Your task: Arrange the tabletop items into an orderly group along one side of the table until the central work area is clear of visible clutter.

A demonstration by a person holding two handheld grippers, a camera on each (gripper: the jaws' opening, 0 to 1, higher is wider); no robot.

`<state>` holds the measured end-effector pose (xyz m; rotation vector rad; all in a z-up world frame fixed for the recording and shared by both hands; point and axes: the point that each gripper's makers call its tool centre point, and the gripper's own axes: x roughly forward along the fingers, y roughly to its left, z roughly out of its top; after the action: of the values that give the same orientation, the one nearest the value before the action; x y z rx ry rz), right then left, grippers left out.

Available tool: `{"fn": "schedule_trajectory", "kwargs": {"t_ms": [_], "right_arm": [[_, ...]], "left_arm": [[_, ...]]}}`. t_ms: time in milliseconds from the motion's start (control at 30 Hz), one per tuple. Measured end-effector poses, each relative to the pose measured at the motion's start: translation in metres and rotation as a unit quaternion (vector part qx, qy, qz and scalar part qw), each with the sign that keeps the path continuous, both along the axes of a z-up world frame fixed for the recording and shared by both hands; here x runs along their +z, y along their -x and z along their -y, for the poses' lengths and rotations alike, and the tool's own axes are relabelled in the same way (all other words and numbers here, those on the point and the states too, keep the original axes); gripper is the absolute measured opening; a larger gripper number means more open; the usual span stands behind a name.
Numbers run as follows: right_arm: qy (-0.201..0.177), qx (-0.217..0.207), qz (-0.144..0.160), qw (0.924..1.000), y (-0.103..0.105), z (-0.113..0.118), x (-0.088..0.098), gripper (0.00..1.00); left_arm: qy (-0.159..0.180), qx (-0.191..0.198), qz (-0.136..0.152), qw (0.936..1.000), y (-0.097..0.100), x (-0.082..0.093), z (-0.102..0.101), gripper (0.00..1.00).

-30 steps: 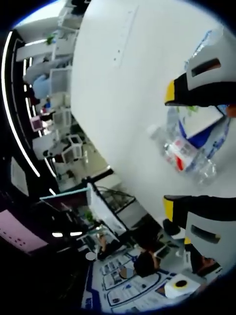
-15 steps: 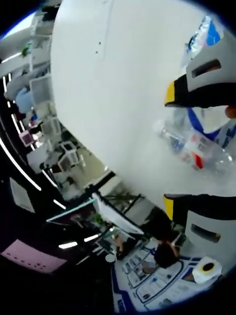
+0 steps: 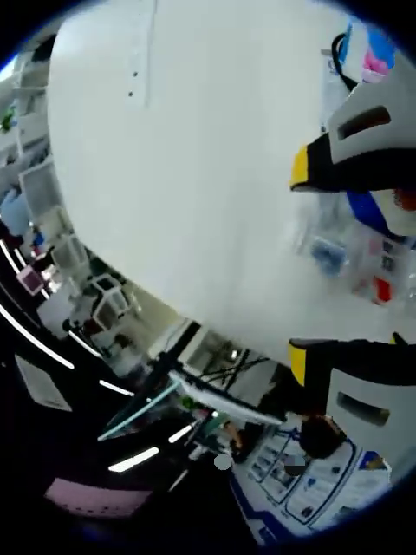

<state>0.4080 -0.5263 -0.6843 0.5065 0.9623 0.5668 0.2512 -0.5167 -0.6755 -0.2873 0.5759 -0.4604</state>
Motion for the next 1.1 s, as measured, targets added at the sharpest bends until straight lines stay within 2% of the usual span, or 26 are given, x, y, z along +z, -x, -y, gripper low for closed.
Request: {"fn": "schedule_trajectory", "kwargs": {"t_ms": [133,267,633,833,1100], "right_arm": [[0.000,-0.010,-0.024,0.9997,-0.005,0.000,-0.009,0.61],[-0.003,-0.015,-0.032,0.9994,-0.010,0.000,-0.012,0.60],[-0.006,0.001,-0.078,0.9969,-0.001,-0.012,-0.024,0.57],[-0.008,-0.007,-0.108,0.9941,-0.001,-0.016,-0.033,0.52],[-0.002,-0.019,-0.119,0.9927,-0.003,-0.019,-0.038,0.46]], "left_arm": [[0.000,0.004,-0.009,1.0000,-0.002,-0.006,0.002,0.70],[0.006,0.008,-0.011,0.9999,-0.005,-0.009,0.006,0.68],[0.012,0.009,-0.019,0.9997,-0.010,-0.016,0.010,0.65],[0.013,0.015,-0.026,0.9995,-0.011,-0.021,0.009,0.62],[0.020,0.029,-0.036,0.9988,-0.018,-0.026,0.007,0.59]]}}
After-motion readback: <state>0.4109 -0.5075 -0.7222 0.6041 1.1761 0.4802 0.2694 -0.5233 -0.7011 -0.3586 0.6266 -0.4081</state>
